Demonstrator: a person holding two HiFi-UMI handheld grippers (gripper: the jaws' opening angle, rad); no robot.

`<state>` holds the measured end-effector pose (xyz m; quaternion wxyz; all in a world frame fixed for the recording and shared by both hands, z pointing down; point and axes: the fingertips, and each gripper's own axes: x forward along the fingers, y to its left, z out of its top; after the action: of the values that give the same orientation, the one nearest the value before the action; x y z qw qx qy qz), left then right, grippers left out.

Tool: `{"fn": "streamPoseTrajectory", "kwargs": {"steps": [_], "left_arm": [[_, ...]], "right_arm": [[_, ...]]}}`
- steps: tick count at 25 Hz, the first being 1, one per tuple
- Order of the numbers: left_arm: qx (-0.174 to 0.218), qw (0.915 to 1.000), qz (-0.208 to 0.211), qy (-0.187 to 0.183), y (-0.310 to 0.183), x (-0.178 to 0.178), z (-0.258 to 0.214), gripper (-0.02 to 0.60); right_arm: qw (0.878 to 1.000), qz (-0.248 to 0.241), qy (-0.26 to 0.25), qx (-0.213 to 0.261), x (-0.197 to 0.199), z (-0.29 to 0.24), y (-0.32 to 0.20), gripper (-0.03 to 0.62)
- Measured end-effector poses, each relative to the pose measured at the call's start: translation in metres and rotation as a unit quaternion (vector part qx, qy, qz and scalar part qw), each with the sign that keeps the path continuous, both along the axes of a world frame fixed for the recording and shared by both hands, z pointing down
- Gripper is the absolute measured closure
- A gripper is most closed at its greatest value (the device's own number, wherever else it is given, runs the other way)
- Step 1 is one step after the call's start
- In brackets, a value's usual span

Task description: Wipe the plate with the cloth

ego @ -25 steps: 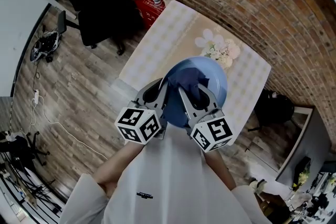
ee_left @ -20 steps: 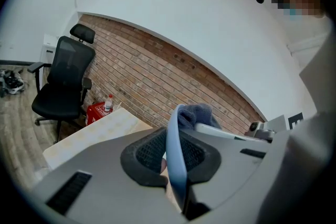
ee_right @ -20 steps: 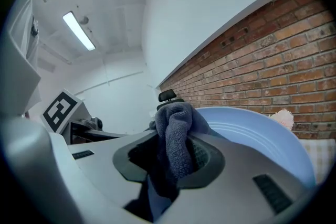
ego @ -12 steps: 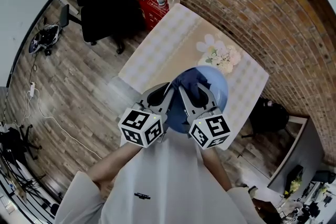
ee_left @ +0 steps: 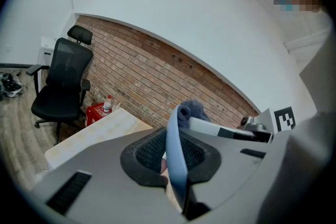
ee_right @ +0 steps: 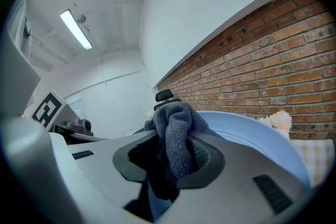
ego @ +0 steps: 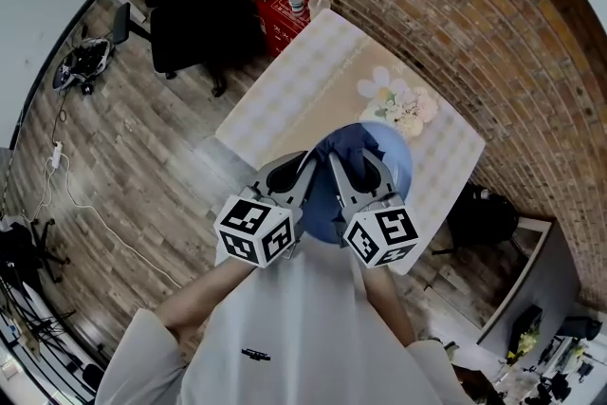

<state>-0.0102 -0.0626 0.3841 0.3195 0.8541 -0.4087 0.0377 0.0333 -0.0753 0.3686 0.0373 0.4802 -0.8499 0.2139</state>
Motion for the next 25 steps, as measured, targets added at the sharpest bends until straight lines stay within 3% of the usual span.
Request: {"fn": "streamPoseTrajectory", "kwargs": {"steps": [25], "left_arm": [[0.01,0.9999,-0.009,0.004,0.005,-0.003,-0.008,0.545]], "right_arm": [[0.996,0.082,0.003,-0.015,0.066,0.008,-0.006,0.474]]}}
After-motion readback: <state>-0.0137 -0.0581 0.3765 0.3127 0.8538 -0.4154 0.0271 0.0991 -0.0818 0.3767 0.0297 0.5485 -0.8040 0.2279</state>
